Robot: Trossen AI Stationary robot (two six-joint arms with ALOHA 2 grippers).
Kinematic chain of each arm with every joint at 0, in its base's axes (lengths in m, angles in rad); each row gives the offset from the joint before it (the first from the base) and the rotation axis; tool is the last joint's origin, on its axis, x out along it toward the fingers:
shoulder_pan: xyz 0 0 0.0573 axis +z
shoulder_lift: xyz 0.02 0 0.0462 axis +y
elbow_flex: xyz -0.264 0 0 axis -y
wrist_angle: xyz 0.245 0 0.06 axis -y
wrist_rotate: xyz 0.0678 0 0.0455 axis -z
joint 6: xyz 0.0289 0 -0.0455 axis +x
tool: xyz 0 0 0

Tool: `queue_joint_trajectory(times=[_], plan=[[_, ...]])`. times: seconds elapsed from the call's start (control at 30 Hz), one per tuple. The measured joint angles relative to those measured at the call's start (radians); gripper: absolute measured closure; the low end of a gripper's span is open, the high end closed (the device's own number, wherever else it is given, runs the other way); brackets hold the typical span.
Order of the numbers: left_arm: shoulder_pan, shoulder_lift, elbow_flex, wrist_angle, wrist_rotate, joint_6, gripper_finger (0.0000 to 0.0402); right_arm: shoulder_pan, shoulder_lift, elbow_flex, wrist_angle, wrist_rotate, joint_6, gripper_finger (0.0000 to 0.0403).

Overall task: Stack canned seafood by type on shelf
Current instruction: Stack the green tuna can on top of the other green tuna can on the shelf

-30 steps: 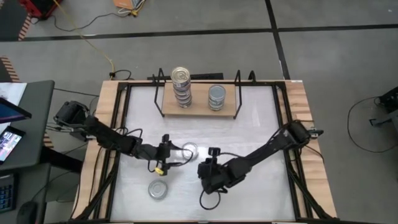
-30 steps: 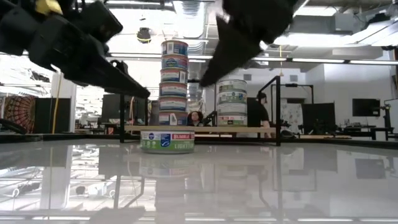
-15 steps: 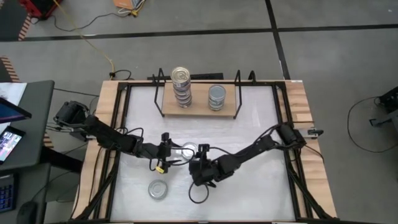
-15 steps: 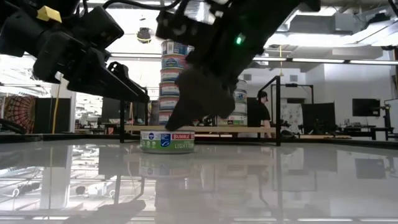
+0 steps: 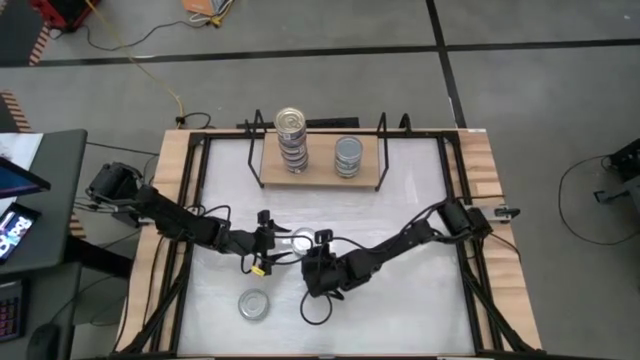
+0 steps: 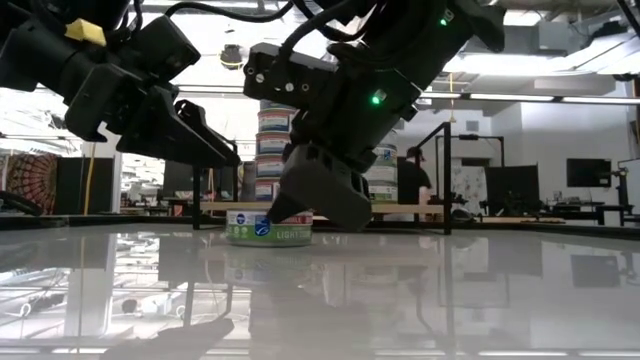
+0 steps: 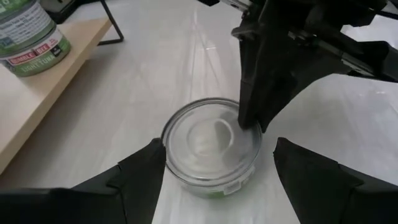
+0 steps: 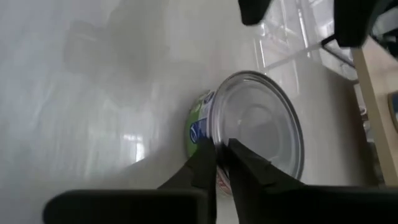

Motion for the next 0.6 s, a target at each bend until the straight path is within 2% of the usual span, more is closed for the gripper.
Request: queue_joint_trajectory(times=[0.23,0.47,0.57,0.6], plan=[[0.000,0.000,0.000,-0.003,-0.001,-0.005,0.0113,0.027,-0.007,-0.001,-0.114,0.009,0.127,0.0364],[0.000,0.000,0.000,-0.003,-0.001,-0.015,0.0113,0.057,-0.006,-0.002,-0.125,0.017,0.172,0.0373],[0.000,0.000,0.000,-0.003,-0.002,-0.017,0.0113,0.072,-0.002,-0.007,-0.132,-0.044,0.188,0.0374],[0.000,0.000,0.000,-0.003,-0.002,-0.017,0.0113,0.078,0.004,-0.008,-0.133,-0.032,0.183,0.0374]])
